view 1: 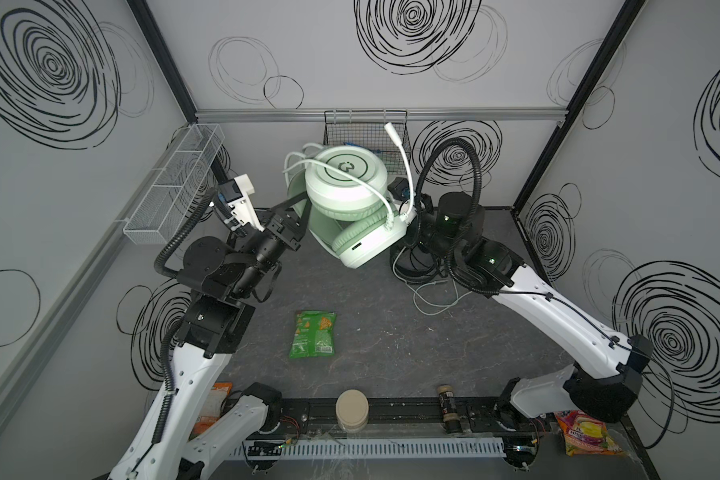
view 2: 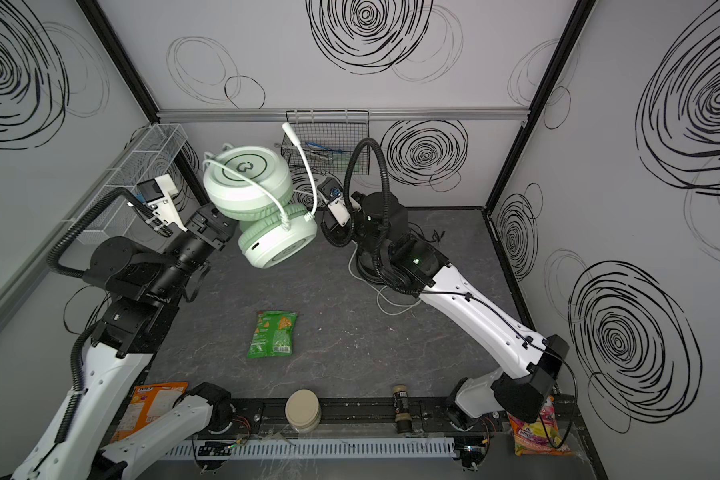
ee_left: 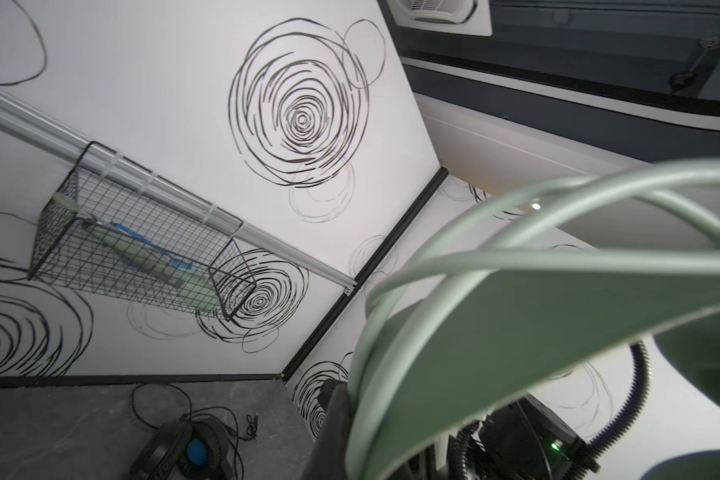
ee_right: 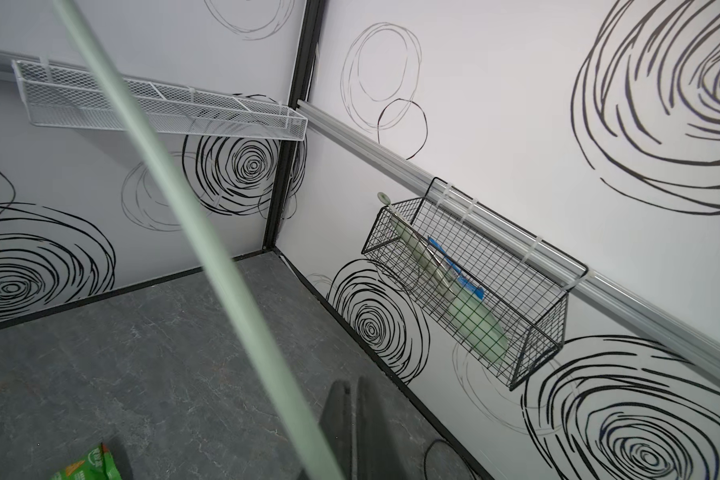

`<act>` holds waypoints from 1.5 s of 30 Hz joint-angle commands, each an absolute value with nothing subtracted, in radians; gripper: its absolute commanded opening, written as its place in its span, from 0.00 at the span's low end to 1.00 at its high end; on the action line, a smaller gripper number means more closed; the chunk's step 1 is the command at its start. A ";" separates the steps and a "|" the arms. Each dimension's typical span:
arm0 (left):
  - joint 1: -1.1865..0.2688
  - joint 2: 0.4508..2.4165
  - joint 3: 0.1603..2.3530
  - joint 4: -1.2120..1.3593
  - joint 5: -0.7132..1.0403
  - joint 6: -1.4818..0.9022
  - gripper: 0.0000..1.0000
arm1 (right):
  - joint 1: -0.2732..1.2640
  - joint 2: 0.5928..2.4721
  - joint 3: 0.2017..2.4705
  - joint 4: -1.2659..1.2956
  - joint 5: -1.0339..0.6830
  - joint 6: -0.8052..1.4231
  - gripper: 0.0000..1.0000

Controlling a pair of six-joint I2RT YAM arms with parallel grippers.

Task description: Wrap the headphones

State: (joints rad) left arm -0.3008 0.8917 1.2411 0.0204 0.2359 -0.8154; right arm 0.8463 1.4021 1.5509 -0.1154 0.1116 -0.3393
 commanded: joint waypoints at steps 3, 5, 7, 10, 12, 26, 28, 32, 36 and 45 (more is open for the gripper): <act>-0.279 0.874 1.319 -0.011 -0.085 -0.839 0.00 | 0.842 1.351 1.479 -0.067 0.104 -0.300 0.00; -0.279 0.890 1.333 -0.061 -0.137 -0.831 0.00 | 0.847 1.336 1.442 -0.056 0.103 -0.291 0.00; -0.280 0.908 1.357 -0.112 -0.185 -0.814 0.00 | 0.849 1.323 1.414 -0.050 0.104 -0.285 0.00; -0.279 0.944 1.399 -0.183 -0.258 -0.780 0.00 | 0.857 1.306 1.374 -0.049 0.122 -0.286 0.00; -0.280 0.973 1.435 -0.227 -0.300 -0.755 0.00 | 0.865 1.296 1.351 -0.048 0.132 -0.290 0.00; -0.281 1.070 1.474 -0.305 -0.475 -0.685 0.00 | 0.946 1.232 1.252 -0.032 0.209 -0.289 0.00; -0.281 1.079 1.480 -0.304 -0.494 -0.667 0.00 | 0.946 1.231 1.255 -0.034 0.216 -0.291 0.00; -0.274 1.099 1.489 -0.312 -0.545 -0.643 0.00 | 0.949 1.223 1.254 -0.052 0.228 -0.310 0.00; -0.254 1.125 1.487 -0.304 -0.534 -0.687 0.00 | 0.967 1.226 1.244 -0.057 0.232 -0.316 0.00; -0.238 1.168 1.446 -0.279 -0.394 -0.845 0.00 | 1.005 1.265 1.207 0.018 0.318 -0.373 0.00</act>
State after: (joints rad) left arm -0.3309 1.1713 1.4322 -0.4854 -0.1894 -0.6983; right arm 0.9939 1.2987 1.2240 0.0116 0.2604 -0.3466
